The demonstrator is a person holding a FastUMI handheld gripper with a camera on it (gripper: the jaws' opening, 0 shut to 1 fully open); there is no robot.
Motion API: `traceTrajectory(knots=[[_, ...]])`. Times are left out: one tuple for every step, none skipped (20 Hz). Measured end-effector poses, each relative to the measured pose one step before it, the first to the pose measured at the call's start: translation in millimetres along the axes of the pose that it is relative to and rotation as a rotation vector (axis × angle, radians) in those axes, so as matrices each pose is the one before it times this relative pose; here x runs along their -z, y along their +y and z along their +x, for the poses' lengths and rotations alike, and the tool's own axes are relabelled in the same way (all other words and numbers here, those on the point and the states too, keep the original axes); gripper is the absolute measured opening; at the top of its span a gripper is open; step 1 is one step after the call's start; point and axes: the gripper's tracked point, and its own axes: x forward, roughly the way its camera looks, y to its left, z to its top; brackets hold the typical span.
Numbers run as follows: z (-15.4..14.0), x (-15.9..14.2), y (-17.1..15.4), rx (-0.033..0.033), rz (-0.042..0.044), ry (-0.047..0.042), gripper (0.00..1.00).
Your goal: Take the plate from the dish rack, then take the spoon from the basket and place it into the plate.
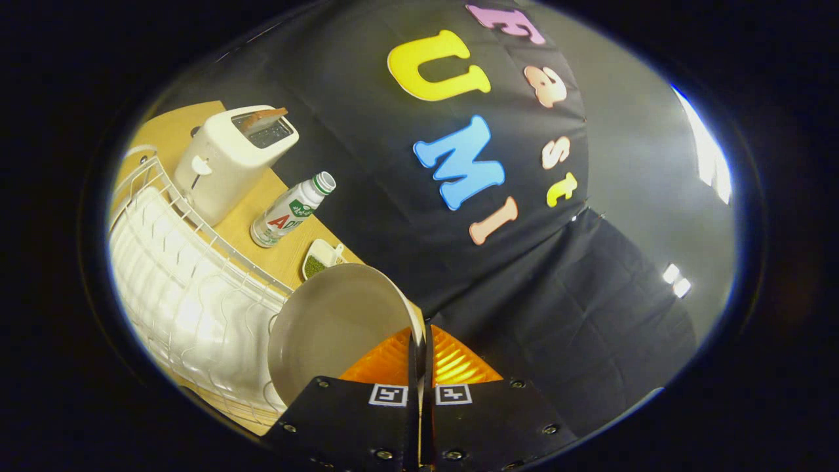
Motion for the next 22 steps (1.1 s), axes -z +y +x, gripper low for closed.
traceTrajectory(knots=[[-3.46,-4.38,-2.43,0.00326,-0.00273,-0.01865,0.01],[-5.28,-1.96,-4.11,0.00501,0.00122,-0.01176,0.01],[-6.61,-1.14,-4.39,0.00567,0.00448,-0.00987,0.01],[-6.64,-0.83,-3.30,0.00052,0.00490,-0.00550,0.01],[-9.35,-1.32,-3.31,-0.00082,0.00696,-0.00585,0.01],[-12.27,-0.51,-4.96,0.00040,0.00931,-0.00846,0.01],[-11.66,-0.43,-5.22,0.00119,0.00681,-0.00868,0.02],[-11.01,0.04,-3.61,-0.00180,0.00394,-0.00887,0.01],[-12.76,1.28,-3.11,-0.00529,0.00622,-0.01061,0.01],[-11.91,1.45,-1.65,-0.00867,0.00727,-0.00855,0.01],[-14.13,3.70,0.49,-0.01704,0.01301,-0.00644,0.01],[-8.78,4.01,2.64,-0.01899,0.00911,-0.00507,0.01],[-11.47,5.18,2.58,-0.02199,0.00607,-0.00464,0.01],[-12.00,5.08,0.86,-0.02014,0.00350,-0.00716,0.02],[-10.51,5.64,3.15,-0.02104,0.00138,-0.00686,0.01],[-7.77,6.34,3.73,-0.02341,0.00002,-0.00687,0.01],[-8.24,6.62,4.63,-0.02612,0.00059,-0.00575,0.02],[-5.07,6.81,4.45,-0.02058,-0.00134,-0.00377,0.02],[-5.60,7.27,4.48,-0.02320,-0.00419,-0.00370,0.02],[-4.72,7.77,5.99,-0.02430,0.00064,-0.00183,0.01],[-2.88,7.76,6.52,-0.02827,0.00780,-0.00048,0.02],[-0.85,8.72,6.00,-0.03191,0.01660,0.00482,0.01]])
